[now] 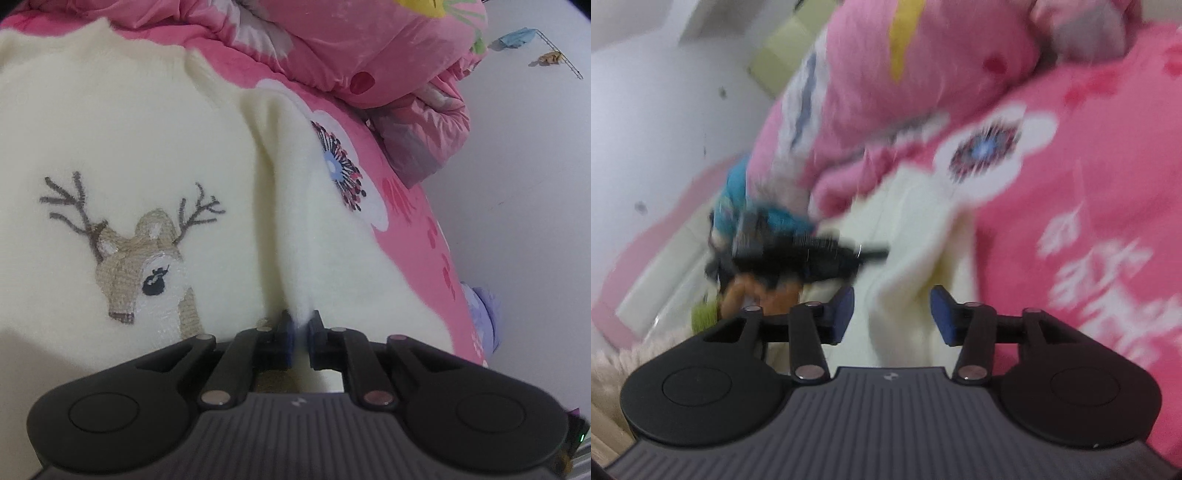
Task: Fold clothes
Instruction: 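Lift the held sweater end and fold it toward the hem, release both grippers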
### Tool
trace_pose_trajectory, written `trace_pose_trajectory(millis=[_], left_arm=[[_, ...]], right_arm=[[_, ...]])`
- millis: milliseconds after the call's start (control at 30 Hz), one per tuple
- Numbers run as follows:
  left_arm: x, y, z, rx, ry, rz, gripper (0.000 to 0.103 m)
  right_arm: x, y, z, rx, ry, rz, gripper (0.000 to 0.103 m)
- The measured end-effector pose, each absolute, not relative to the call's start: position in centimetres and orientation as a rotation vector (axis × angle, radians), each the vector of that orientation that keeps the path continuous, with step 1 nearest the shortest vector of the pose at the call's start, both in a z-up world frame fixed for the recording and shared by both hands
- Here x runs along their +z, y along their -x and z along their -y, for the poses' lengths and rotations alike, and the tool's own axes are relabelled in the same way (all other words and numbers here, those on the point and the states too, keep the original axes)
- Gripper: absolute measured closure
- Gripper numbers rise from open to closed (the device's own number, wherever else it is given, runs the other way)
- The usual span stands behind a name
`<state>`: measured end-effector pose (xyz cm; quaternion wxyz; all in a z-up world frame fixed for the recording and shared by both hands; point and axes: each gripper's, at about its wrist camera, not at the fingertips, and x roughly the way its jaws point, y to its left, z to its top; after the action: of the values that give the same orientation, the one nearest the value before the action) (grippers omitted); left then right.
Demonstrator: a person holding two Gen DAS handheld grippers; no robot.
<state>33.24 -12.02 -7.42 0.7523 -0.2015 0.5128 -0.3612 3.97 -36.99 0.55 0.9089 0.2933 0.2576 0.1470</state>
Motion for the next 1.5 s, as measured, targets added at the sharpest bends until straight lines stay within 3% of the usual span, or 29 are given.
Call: trace_pose_trajectory(millis=[400,533,667,733,800,867,900,1200,1333,1500], left_arm=[[-9.0,-33.9,11.3,-0.845,0.529,-1.09,0.094],[-8.8,-33.9,11.4,-0.846,0.515,-1.081,0.094],[-8.3,-34.1,11.5,-0.844,0.489,-1.086,0.093],[-7.2,-34.4,11.9,-0.836,0.445,-1.072,0.089],[-5.6,-35.0,12.3,-0.803,0.379,-1.021,0.075],[-4.3,-36.2,12.6,-0.751,0.356,-0.971,0.055],[-3.9,-37.1,12.8,-0.731,0.364,-0.959,0.054],[-4.3,-45.0,15.8,-0.651,0.446,-0.988,0.054],[-4.0,-45.8,16.8,-0.657,0.494,-0.989,0.061],[-3.0,-45.2,16.9,-0.69,0.513,-0.97,0.061]], right_arm=[[-1.8,-14.2,36.1,0.286,-0.359,-0.731,0.066],[-2.7,-16.2,35.8,0.297,-0.36,-0.742,0.089],[-3.5,-15.3,37.9,0.29,-0.482,-0.693,0.091],[-4.7,-15.2,38.8,0.3,-0.566,-0.69,0.092],[-4.8,-15.2,39.0,0.307,-0.583,-0.684,0.091],[-4.7,-15.0,38.6,0.307,-0.557,-0.676,0.091],[-4.7,-15.0,38.5,0.307,-0.55,-0.672,0.091],[-5.1,-15.1,39.0,0.326,-0.588,-0.66,0.091],[-5.2,-15.1,39.1,0.333,-0.594,-0.658,0.091],[-5.3,-15.2,39.1,0.335,-0.596,-0.656,0.091]])
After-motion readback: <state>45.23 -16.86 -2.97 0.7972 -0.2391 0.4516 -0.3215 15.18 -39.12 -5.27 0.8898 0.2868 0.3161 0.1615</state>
